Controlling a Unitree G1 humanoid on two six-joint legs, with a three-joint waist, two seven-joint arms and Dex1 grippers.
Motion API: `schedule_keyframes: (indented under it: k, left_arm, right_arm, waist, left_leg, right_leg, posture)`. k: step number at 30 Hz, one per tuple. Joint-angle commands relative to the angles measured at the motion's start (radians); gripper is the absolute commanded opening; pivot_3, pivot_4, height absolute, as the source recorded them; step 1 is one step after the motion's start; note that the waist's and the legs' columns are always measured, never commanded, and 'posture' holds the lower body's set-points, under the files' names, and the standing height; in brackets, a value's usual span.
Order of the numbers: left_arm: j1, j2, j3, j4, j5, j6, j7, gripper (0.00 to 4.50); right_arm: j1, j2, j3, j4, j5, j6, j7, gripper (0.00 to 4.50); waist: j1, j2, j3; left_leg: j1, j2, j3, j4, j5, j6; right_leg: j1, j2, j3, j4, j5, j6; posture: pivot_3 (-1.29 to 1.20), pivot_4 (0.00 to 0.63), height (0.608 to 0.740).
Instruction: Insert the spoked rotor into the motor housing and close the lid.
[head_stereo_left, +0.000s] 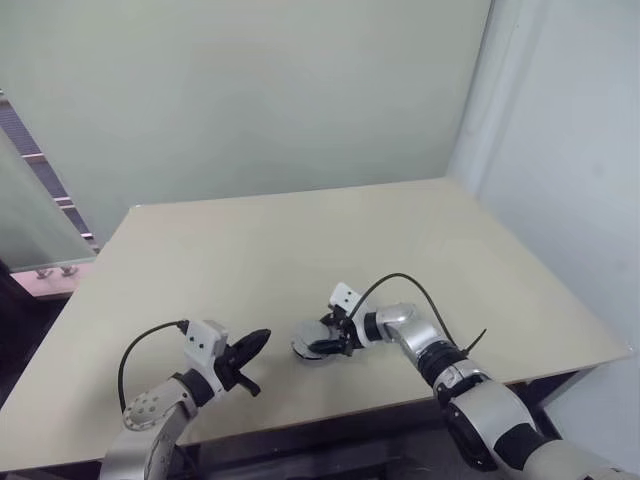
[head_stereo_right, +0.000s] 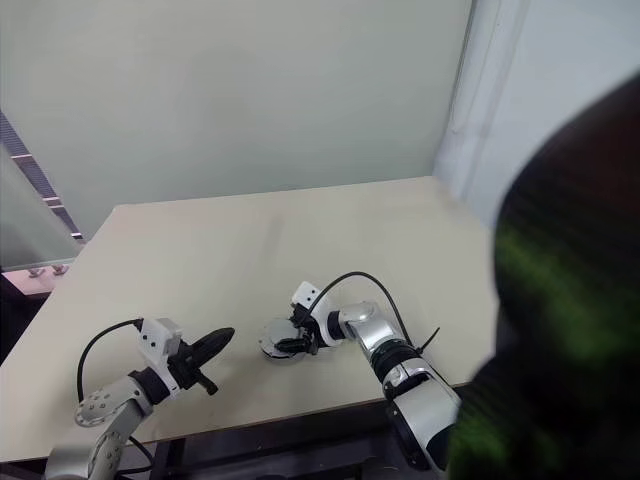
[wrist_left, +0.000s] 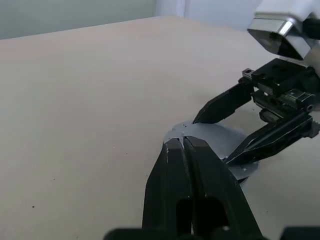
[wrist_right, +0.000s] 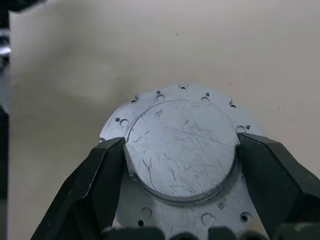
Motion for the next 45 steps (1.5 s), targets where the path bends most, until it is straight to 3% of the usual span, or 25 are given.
schedule_keyframes:
  k: [1,28,45]
  left_arm:
    - [-0.015,0.010,0.013,-0.017,-0.004,-0.015,-0.005,0.00]
    - [-0.011,0.007,0.017,-0.018,-0.001,-0.023,0.001,0.00]
    - [-0.039,0.005,0.008,0.076,0.032,-0.075,-0.017,0.00]
  right_arm:
    - [-0.015,-0.001,-0.025,-0.017,0.024,-0.031,0.000,3.32]
    - [0.027,0.011,0.136,-0.091,-0.119,0.070,-0.099,3.32]
    - [0.062,0.021,0.144,-0.174,-0.110,0.226,-0.135,3.32]
  waist:
    - [0.000,0.000,0.000]
    - [-0.005,0.000,0.000]
    - [-0.005,0.000,0.000]
  left_leg:
    - [0.000,0.000,0.000,0.000,0.000,0.000]
    - [0.002,0.001,0.000,0.000,0.000,0.000]
    - [0.003,0.002,0.001,-0.001,0.000,0.000]
  right_leg:
    - [0.000,0.000,0.000,0.000,0.000,0.000]
    - [0.000,0.000,0.000,0.000,0.000,0.000]
    - [0.000,0.000,-0.001,0.000,0.000,0.000]
  posture:
    - [0.00,0.000,0.740]
    - [0.00,0.000,0.740]
    - [0.00,0.000,0.740]
